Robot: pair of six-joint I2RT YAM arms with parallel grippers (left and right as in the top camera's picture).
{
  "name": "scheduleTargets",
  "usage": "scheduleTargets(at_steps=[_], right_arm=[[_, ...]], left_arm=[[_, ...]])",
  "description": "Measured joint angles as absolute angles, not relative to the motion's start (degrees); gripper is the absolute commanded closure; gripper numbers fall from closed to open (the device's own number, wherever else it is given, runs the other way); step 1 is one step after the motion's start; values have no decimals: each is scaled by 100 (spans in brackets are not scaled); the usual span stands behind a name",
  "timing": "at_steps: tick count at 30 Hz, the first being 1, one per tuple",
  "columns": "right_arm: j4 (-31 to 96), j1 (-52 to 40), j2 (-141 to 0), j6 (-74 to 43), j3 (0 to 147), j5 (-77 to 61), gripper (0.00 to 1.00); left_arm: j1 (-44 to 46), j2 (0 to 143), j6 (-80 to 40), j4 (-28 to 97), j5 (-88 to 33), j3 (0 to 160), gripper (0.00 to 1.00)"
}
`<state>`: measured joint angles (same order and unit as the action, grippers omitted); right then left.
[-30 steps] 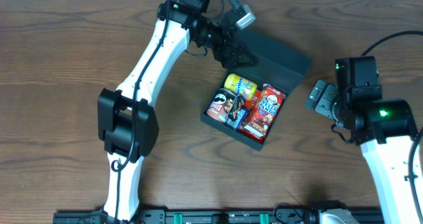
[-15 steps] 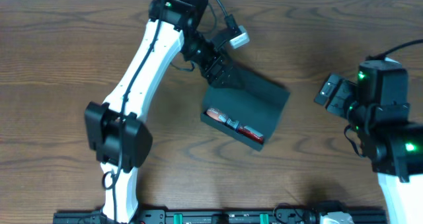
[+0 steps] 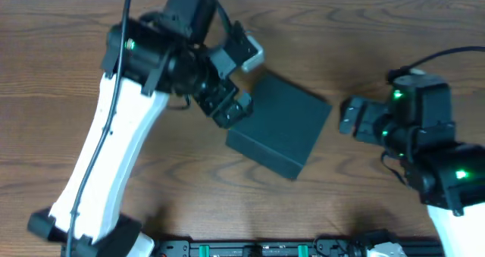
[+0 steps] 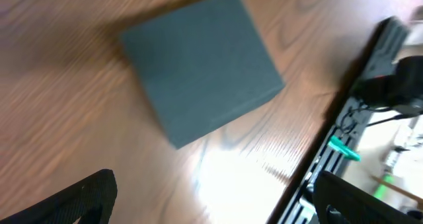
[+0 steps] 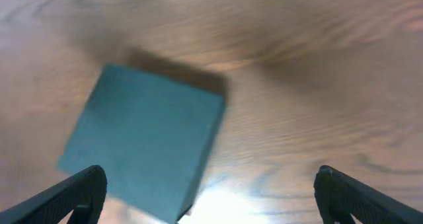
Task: Pack container
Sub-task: 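Press down on the closed lid with both grippers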
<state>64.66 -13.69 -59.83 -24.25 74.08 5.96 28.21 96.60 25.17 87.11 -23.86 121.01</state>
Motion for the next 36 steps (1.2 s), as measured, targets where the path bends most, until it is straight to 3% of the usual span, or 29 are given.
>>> scheduleTargets(at_steps=[5,8,14,20,29,36], right_arm=[[5634,-2043,-6066,-2381,6543,508,1],[5011,-2185,-6311,-2379,5953,489,1],[4407,-2202,-7011,-2379,5734,482,1],[3874,-2320,-7972,-2359,5723,504,1],[3811,-3057,-8477,-2362,5723,668,1],[3876,-3111,-8796,-2451,5789,773,1]], left_arm=[[3553,8943,1533,8613,-919,11220,5],[3728,8442,982,7808,-464,9845,5],[3754,7365,47,6121,-121,7212,5],[3756,7168,-550,5231,-51,5684,5],[3758,7168,-858,5061,-43,5186,5],[3817,7168,-904,4897,-97,4880,5]])
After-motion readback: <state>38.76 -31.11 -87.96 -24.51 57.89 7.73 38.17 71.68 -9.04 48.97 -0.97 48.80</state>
